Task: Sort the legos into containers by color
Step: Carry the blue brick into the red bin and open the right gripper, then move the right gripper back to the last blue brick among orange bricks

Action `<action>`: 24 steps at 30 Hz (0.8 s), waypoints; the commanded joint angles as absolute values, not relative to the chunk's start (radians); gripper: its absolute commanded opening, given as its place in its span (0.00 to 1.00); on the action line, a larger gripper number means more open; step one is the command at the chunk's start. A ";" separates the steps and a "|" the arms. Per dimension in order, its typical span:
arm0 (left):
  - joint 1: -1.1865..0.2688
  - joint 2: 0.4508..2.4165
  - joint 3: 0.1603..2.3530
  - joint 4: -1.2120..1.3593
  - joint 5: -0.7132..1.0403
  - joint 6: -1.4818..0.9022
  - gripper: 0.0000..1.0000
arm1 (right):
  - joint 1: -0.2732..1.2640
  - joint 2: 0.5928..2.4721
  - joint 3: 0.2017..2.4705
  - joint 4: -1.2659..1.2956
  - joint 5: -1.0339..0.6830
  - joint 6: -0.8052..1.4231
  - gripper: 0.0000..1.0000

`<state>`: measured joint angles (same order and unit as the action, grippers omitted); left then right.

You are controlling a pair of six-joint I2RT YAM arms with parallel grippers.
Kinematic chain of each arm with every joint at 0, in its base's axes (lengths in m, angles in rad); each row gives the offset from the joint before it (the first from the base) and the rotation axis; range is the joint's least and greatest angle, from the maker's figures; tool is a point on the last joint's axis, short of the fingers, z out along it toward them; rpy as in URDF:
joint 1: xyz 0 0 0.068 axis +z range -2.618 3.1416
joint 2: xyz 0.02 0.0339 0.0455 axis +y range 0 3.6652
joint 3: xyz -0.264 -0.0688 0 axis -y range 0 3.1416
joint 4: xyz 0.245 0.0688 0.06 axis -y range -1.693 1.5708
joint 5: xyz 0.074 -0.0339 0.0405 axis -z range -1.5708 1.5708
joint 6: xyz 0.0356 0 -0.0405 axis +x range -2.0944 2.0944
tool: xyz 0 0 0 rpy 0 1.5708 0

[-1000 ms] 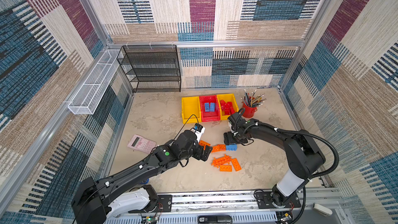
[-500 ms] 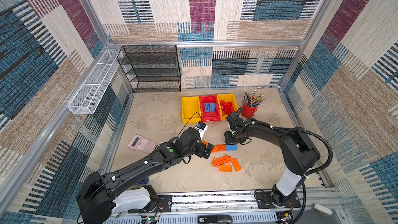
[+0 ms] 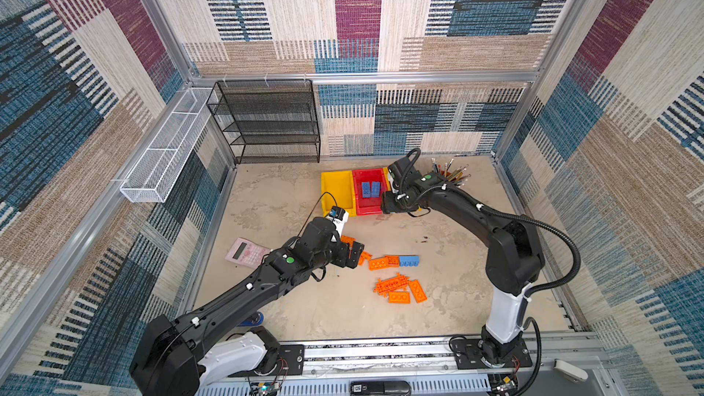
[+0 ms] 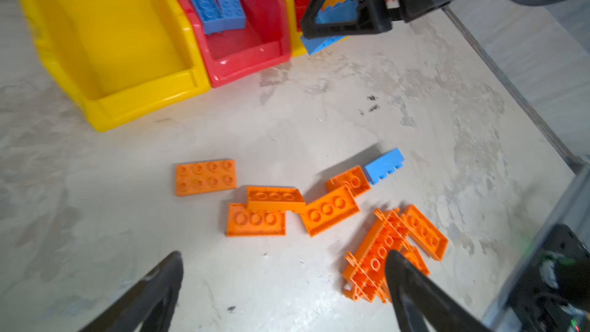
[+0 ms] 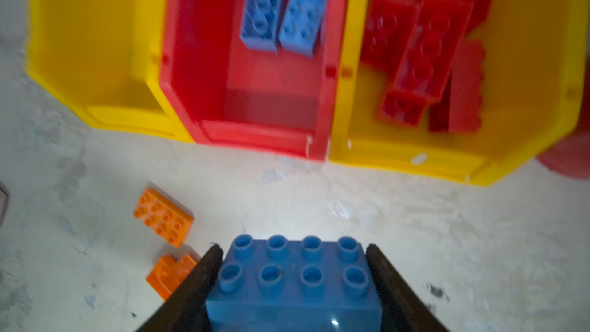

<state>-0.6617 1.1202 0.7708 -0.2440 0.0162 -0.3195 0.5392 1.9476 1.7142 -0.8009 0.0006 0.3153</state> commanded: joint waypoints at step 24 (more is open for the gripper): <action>-0.407 1.169 0.884 -0.272 0.195 -0.225 0.99 | 0.518 2.440 2.519 -0.969 -0.028 0.207 0.99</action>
